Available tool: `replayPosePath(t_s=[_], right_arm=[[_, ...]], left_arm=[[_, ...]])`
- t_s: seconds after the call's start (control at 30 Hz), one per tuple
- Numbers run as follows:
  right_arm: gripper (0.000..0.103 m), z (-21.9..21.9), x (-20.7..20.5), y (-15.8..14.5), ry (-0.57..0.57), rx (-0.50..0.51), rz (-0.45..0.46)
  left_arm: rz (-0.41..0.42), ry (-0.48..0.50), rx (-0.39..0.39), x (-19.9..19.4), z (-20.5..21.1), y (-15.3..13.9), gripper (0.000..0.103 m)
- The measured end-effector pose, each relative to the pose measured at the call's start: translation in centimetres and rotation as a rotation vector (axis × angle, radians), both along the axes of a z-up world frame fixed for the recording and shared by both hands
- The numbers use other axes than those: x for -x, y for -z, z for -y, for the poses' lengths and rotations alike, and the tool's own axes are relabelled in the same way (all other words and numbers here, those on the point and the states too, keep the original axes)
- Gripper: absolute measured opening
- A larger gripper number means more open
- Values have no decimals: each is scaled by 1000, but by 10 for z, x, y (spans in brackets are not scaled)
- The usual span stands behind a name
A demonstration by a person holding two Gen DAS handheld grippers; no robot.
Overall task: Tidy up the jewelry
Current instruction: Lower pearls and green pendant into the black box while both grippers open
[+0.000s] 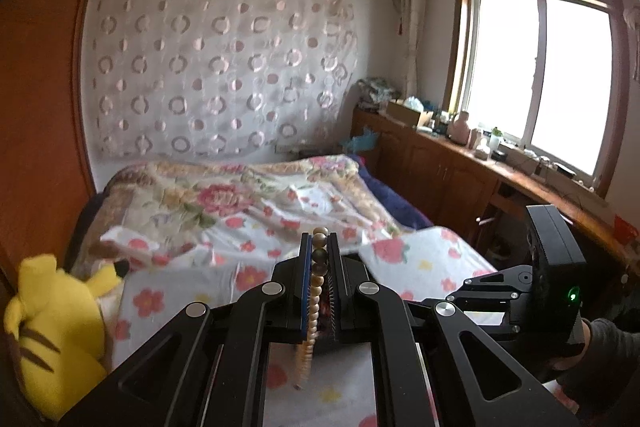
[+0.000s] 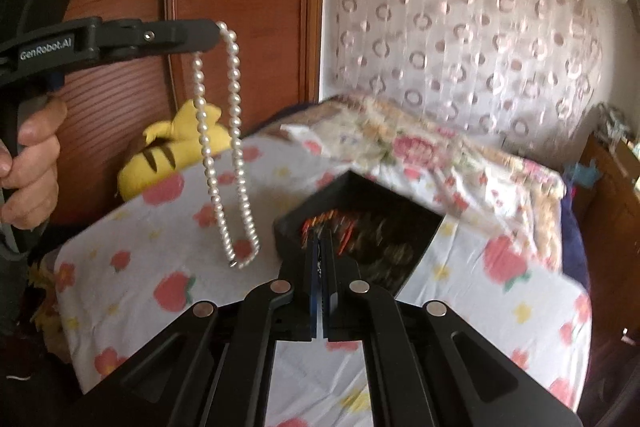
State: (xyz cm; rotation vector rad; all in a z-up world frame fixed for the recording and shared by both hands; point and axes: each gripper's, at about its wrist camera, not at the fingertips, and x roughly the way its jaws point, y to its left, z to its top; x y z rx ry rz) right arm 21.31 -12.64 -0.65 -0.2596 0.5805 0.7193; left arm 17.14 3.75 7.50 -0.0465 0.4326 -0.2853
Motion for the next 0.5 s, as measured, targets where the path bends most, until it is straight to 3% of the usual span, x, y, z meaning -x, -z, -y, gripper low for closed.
replayPosePath(t_s=[0.23, 0.5], right_arm=[[2, 7, -32, -34, 22, -44, 72], [2, 3, -68, -5, 11, -29, -19]], left_arm=[[57, 20, 10, -26, 9, -31, 6], [26, 29, -19, -68, 27, -25, 6]])
